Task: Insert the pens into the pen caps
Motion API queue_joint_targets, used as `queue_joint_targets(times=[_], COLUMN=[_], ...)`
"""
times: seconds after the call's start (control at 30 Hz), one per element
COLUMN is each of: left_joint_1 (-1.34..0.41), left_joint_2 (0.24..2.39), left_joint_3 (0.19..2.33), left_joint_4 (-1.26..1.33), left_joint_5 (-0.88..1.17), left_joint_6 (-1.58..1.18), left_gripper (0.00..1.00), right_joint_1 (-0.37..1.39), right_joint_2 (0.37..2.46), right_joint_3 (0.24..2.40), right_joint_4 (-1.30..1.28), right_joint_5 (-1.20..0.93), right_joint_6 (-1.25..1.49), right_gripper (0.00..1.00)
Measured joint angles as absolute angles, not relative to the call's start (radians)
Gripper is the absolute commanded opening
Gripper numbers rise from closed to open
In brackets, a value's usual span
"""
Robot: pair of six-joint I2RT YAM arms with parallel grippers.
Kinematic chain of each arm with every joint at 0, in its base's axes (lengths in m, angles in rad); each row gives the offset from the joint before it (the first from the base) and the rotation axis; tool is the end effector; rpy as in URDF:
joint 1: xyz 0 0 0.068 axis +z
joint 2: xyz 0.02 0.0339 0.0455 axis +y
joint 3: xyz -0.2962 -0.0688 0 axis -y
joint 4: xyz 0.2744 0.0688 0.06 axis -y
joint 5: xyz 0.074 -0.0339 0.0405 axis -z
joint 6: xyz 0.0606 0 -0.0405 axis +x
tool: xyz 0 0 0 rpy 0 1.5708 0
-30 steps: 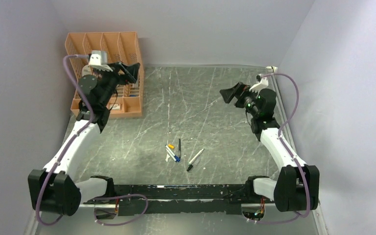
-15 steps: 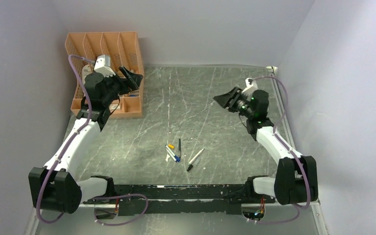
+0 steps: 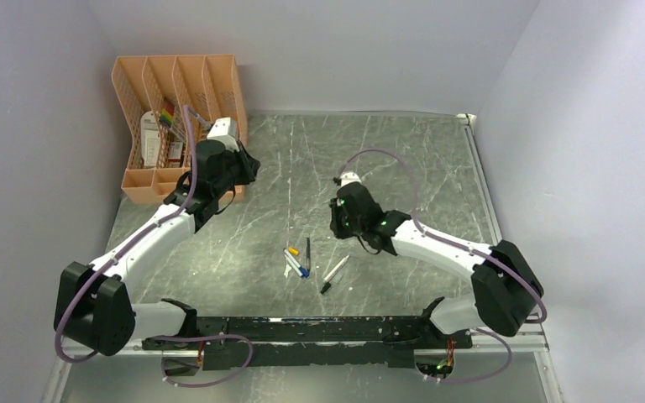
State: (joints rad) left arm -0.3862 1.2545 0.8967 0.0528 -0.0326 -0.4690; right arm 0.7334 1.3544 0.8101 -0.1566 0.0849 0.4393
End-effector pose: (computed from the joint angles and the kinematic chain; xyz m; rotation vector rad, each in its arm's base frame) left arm 0.3104 -0.1241 0.3147 -0.1021 1.9109 -0.5537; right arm 0.2448 0.2137 0.2254 -0.2950 2.3042 0.5149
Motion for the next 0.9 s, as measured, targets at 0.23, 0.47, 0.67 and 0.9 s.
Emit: queue_joint_targets(times=[0.23,0.47,0.67,0.9], left_joint_1=[-0.402,-0.415,-0.423,-0.424], left_joint_2=[1.270,1.258,1.257,1.257], left_joint_3=[0.891,0.889,0.889,0.889], left_joint_4=[0.033,0.020,-0.001,-0.009], left_joint_5=[-0.091,-0.140,-0.183,-0.202], left_joint_6=[-0.452,-0.448,-0.438,-0.433], left_gripper=[0.79,0.77,0.75,0.74], right_joint_1=[0.833,0.874,0.900,0.923], right_joint_2=[1.419,1.551,1.635,1.650], right_joint_3=[0.795,0.816,0.875,0.916], right_joint_4=[-0.213,-0.207,-0.208,-0.196], right_joint_5=[0.154,0.151,0.147,0.146], right_joint_6=[0.445,0.443,0.427,0.418], right_gripper=[0.57,0.55,0.53,0.53])
